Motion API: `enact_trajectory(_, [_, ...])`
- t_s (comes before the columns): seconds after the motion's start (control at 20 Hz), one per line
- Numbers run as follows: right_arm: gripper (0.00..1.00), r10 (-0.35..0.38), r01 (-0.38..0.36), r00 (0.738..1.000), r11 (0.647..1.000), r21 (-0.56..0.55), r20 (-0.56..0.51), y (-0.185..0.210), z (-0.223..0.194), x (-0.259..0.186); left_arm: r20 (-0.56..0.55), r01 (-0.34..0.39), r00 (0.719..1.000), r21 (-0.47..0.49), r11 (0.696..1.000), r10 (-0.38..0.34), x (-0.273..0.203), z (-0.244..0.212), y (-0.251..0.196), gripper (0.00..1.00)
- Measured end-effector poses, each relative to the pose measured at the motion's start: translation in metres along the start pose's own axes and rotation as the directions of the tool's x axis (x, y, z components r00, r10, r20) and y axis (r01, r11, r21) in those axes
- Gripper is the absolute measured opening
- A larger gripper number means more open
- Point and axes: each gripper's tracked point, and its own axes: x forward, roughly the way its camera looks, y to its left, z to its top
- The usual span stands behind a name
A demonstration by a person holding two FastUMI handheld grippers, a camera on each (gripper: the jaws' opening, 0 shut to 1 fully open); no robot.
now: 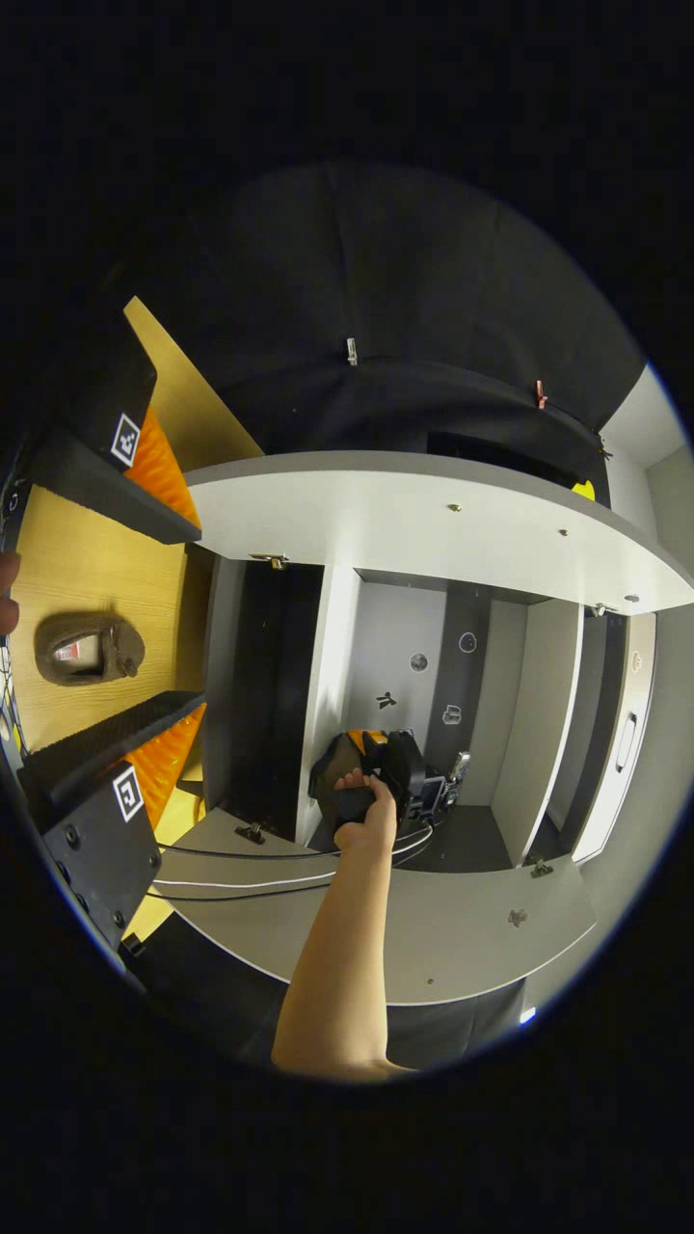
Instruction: Grab one shoe with the right hand and put it into the shoe cabinet, grab the other shoe with the left hand and put it into the shoe cabinet; then close the right door with the right hand and the left door with the left hand.
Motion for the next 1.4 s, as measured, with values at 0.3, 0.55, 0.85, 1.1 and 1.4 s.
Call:
enact_trajectory(0.3, [0.87,0.054,-0.054,0.997,0.999,0.007,0.059,0.013,0.003,-0.05,-0.01,0.022,1.0,0.016,1.0,-0.022,-0.004,-0.01,-0.001,0.96])
enact_trajectory(0.55, [0.98,0.089,-0.089,0.969,0.996,-0.009,0.229,0.015,0.017,-0.127,-0.061,0.074,0.996,0.026,0.997,-0.072,0.0,-0.034,-0.007,0.96])
enact_trajectory(0.85, [0.98,0.105,-0.103,0.888,0.994,-0.031,0.448,0.014,0.021,-0.242,-0.161,0.096,0.983,0.046,0.994,-0.087,0.018,-0.093,-0.002,0.97])
enact_trajectory(1.1, [0.98,0.061,-0.052,0.858,0.998,-0.032,0.51,-0.011,-0.007,-0.321,-0.304,0.141,0.946,0.069,0.988,-0.114,0.047,-0.167,-0.006,0.97])
enact_trajectory(1.4, [0.98,0.013,0.008,0.843,0.999,-0.038,0.537,-0.035,-0.044,-0.407,-0.394,0.178,0.911,0.107,0.978,-0.123,0.102,-0.23,-0.011,0.9])
